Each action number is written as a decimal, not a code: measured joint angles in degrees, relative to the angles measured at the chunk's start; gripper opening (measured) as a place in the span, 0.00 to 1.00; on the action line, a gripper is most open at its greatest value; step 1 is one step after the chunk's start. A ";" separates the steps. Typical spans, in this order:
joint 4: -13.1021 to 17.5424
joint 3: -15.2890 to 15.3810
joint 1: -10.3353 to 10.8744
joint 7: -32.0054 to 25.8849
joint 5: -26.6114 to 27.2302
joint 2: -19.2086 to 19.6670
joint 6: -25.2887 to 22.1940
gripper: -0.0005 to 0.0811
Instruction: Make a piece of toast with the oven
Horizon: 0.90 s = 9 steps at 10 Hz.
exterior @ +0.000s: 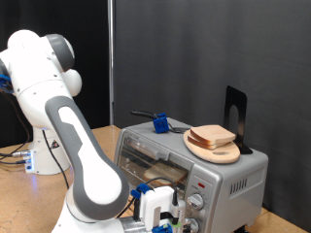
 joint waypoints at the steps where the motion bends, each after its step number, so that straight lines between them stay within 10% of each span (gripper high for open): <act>1: 0.03 0.00 0.11 0.00 0.00 0.00 0.13 0.01; 5: 0.96 -0.26 1.47 2.17 -2.74 -0.02 0.53 0.01; 9: -1.27 1.90 -0.73 -21.08 3.80 0.89 1.33 0.01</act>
